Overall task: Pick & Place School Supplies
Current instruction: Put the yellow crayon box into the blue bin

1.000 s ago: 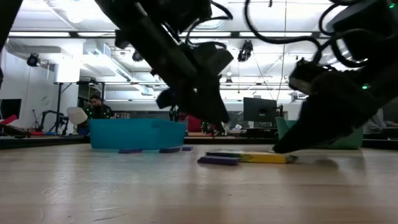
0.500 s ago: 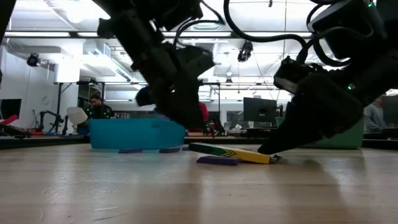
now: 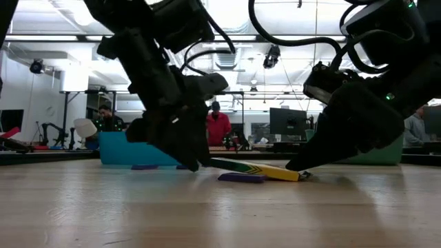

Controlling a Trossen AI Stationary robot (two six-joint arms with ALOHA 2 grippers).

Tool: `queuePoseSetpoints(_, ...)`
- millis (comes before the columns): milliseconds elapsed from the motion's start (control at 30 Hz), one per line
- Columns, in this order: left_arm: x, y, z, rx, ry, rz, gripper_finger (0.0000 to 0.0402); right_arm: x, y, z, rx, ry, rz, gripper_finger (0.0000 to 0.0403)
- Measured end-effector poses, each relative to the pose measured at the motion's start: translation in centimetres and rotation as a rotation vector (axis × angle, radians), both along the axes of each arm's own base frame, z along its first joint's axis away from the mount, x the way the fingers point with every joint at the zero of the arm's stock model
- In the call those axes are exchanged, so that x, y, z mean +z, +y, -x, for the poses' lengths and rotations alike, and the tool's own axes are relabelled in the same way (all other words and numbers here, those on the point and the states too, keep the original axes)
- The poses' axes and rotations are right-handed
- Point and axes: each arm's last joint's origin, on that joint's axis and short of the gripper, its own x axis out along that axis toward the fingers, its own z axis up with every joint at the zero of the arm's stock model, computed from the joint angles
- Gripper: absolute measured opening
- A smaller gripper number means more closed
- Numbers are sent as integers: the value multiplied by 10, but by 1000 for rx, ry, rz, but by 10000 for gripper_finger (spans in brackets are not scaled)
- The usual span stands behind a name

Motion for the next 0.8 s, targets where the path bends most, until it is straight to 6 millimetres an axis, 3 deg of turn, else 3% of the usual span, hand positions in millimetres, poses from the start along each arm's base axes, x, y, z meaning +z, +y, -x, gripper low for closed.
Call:
queuePoseSetpoints(200,0,-1,-1,-108,9,68,138,0,0,0,3,0,6,52)
queuePoseSetpoints(500,2,8,-2,-134,6,60,138,0,0,0,2,0,7,52)
queuePoseSetpoints(800,31,10,9,-136,-114,58,138,0,0,0,2,0,7,52)
